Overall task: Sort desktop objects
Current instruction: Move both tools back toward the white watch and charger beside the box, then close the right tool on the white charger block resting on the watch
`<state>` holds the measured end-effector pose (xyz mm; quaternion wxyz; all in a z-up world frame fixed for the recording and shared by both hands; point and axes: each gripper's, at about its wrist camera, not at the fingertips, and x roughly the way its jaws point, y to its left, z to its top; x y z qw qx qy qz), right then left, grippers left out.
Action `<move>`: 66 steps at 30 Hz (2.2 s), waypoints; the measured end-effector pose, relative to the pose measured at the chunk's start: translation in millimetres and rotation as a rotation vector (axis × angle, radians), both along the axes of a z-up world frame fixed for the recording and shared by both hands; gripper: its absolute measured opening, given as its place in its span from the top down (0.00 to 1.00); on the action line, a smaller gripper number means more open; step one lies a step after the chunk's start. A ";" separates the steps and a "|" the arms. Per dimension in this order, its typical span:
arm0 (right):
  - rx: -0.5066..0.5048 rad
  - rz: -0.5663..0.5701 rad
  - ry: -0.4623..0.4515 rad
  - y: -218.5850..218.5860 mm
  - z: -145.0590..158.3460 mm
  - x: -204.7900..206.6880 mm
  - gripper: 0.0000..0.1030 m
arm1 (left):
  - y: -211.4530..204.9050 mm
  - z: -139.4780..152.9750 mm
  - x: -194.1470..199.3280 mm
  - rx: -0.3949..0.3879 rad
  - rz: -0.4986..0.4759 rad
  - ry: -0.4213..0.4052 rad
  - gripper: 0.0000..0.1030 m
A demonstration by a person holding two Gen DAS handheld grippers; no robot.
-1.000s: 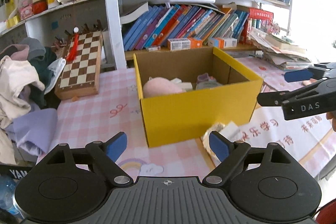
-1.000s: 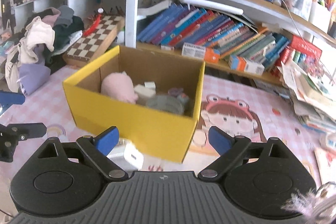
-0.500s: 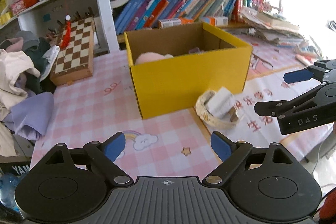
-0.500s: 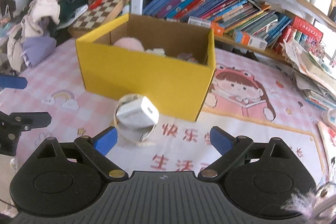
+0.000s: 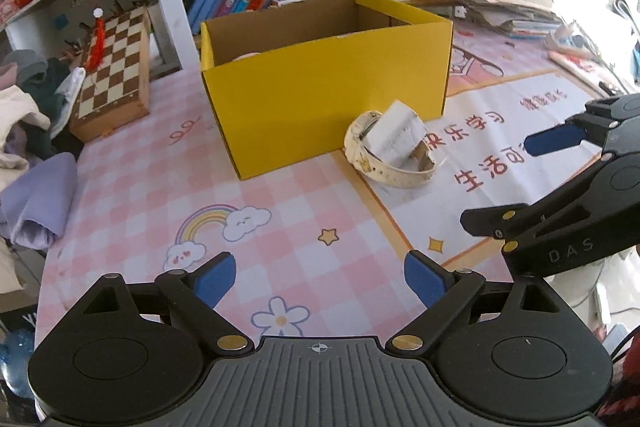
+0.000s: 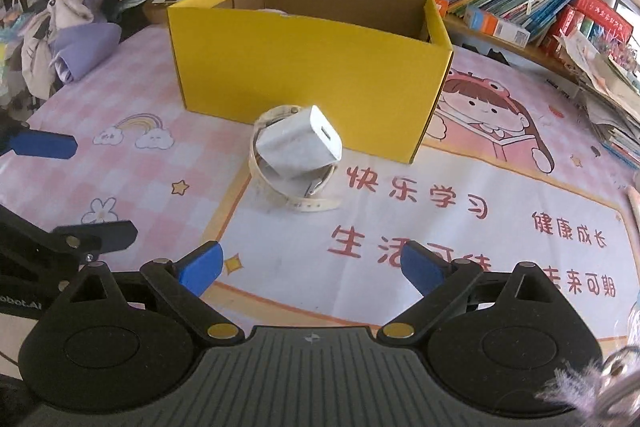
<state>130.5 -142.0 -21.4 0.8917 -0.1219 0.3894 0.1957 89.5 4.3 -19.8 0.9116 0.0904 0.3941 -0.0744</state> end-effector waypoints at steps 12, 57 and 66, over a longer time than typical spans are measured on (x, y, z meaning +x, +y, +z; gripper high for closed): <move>0.008 0.008 -0.018 0.7 3.3 18.1 0.27 | 2.5 1.6 7.3 -0.037 0.013 -0.005 0.08; 0.202 0.091 0.063 -0.1 4.2 90.6 0.70 | -17.3 -8.1 57.3 -0.010 -0.010 0.021 0.08; 0.175 0.111 0.067 -12.5 5.3 85.9 0.71 | -38.8 -13.9 70.7 -0.035 -0.098 0.023 0.08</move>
